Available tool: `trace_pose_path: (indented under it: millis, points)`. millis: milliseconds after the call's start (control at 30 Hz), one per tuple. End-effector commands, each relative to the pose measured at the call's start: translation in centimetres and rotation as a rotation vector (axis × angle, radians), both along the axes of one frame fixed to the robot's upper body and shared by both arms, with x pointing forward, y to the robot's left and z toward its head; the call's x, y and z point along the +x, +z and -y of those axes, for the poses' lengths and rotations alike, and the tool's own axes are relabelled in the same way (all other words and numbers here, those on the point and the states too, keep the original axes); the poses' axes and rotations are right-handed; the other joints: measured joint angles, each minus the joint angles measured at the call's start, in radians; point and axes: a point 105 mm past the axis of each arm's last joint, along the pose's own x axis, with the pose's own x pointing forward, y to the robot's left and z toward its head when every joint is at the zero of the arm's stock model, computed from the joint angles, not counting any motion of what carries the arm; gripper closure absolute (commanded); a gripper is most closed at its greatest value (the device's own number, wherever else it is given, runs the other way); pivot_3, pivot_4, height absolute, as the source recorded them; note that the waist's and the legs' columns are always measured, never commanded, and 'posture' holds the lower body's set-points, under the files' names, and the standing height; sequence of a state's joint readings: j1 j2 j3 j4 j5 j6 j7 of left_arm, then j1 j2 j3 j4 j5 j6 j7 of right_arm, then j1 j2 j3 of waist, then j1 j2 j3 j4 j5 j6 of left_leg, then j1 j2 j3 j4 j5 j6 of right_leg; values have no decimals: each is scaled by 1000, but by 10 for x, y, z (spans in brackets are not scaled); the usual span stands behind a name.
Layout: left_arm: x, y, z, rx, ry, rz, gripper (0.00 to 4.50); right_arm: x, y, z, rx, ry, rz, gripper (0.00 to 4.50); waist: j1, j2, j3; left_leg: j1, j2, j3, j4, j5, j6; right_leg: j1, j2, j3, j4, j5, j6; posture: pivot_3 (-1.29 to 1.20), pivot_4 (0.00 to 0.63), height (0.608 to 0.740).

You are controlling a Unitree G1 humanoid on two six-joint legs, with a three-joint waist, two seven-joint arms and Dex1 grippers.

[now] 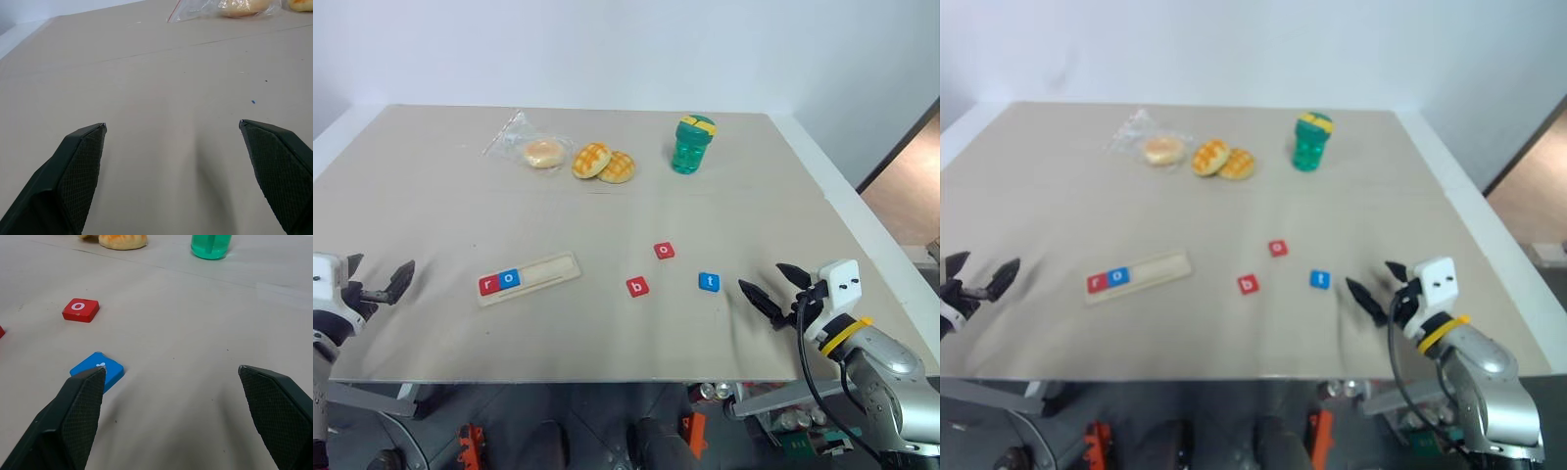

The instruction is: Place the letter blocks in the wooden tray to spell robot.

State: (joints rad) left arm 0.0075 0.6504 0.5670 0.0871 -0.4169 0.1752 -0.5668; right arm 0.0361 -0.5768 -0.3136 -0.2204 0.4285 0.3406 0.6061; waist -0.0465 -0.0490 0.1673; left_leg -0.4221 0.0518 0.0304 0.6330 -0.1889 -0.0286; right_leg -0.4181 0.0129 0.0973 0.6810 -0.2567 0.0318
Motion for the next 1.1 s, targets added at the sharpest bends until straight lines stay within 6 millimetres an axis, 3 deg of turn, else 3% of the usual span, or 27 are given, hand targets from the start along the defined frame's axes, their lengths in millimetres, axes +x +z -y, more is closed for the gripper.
trace_pose_path:
  millis: [33,333,633,700,967,1033,1100]
  points:
    - [-1,15,5,18,-6,63,0,3,8,0,-17,36,19,26,0,0,0,0,0,0,0,0,0,0,0,0,0,0,0,0,150,740]
    - [1,24,10,12,-39,82,0,6,5,3,-40,47,23,26,0,0,0,0,-1,0,0,0,0,0,0,0,0,0,-1,0,150,740]
    - [13,34,25,5,-152,76,0,14,15,-5,-56,129,59,26,0,0,0,0,-2,0,1,0,0,0,1,0,0,1,0,0,150,740]
    - [14,33,28,21,-177,60,0,12,14,-11,-131,193,63,26,0,0,0,0,-2,0,0,0,0,0,1,0,0,2,2,0,150,740]
    - [36,31,113,155,-696,-94,0,-2,1,-63,-360,615,46,26,0,0,0,0,-2,-1,1,0,1,1,1,-1,0,0,-1,0,150,740]
    - [37,25,139,206,-883,-170,0,5,11,-87,-322,684,87,26,-1,1,0,0,-2,0,2,1,1,0,1,-1,0,1,0,0,150,740]
    - [39,16,153,263,-1004,-250,0,10,22,-106,-258,744,102,26,-5,1,1,0,-2,1,2,1,1,0,2,0,0,4,2,0,150,740]
